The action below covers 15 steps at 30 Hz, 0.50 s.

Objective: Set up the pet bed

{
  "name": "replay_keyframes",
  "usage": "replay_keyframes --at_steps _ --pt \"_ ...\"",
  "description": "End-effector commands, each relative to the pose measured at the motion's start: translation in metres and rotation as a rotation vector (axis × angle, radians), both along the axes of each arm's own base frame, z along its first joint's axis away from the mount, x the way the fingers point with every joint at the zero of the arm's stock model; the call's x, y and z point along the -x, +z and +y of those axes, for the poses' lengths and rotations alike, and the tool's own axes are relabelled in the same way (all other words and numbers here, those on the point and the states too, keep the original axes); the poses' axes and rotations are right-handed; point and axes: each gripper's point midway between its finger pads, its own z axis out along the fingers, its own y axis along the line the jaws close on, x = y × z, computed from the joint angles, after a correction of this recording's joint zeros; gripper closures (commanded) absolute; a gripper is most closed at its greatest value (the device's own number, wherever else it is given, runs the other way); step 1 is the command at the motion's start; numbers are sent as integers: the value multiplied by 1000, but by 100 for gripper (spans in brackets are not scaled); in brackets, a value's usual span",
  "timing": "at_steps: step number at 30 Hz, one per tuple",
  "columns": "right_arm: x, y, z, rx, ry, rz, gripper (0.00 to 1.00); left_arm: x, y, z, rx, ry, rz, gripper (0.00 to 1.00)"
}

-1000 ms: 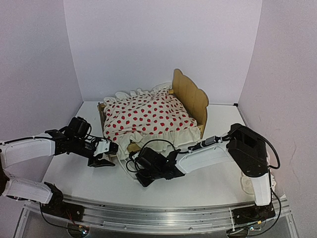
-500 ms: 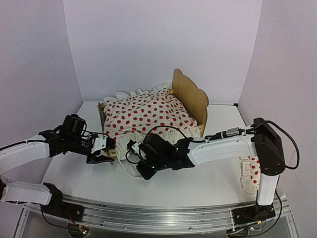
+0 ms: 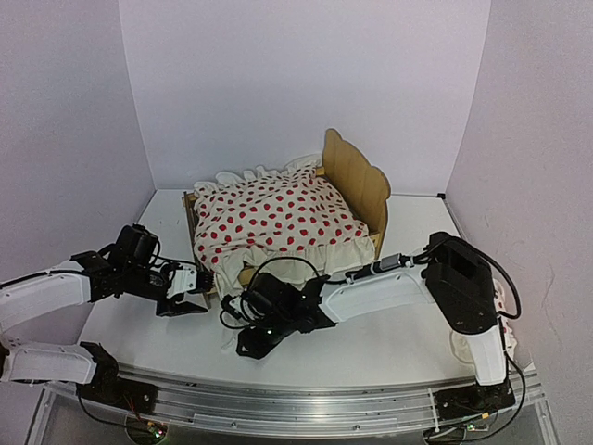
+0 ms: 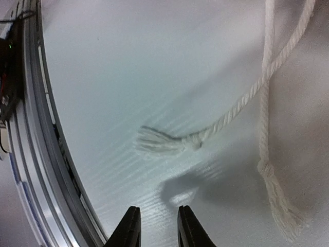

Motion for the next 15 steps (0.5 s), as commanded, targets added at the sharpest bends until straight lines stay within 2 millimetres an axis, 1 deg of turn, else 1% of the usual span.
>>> replay_keyframes --at_steps 1,2,4,5,7,8,10,11,12,13,14,15 --pt "-3 20 -12 -8 -35 -49 74 -1 -13 5 -56 -32 -57 52" --pt "-6 24 -18 -3 -47 -72 74 -4 -15 5 -58 -30 -71 52" --pt "-12 36 -28 -5 -79 -115 76 -17 -10 2 -32 38 -58 55" --pt "-17 41 -33 -5 -101 -135 76 -23 -7 -1 -16 82 -14 57" --pt "-24 42 -44 13 -134 -175 76 -29 2 -9 45 188 137 60" --pt "-26 42 -48 22 -144 -191 75 -36 13 -15 97 264 222 61" --pt "-32 39 -55 39 -164 -211 75 -54 46 -24 230 439 359 59" --pt "-35 39 -57 42 -173 -221 75 -61 63 -26 317 552 457 58" --pt "-38 39 -59 40 -181 -233 75 -63 79 -29 406 622 544 58" --pt "-40 39 -60 37 -184 -245 75 -62 90 -32 482 648 607 57" --pt "-42 42 -59 27 -184 -261 75 -58 94 -35 551 671 685 57" --pt "-43 45 -58 11 -173 -281 75 -55 89 -35 603 723 777 57"
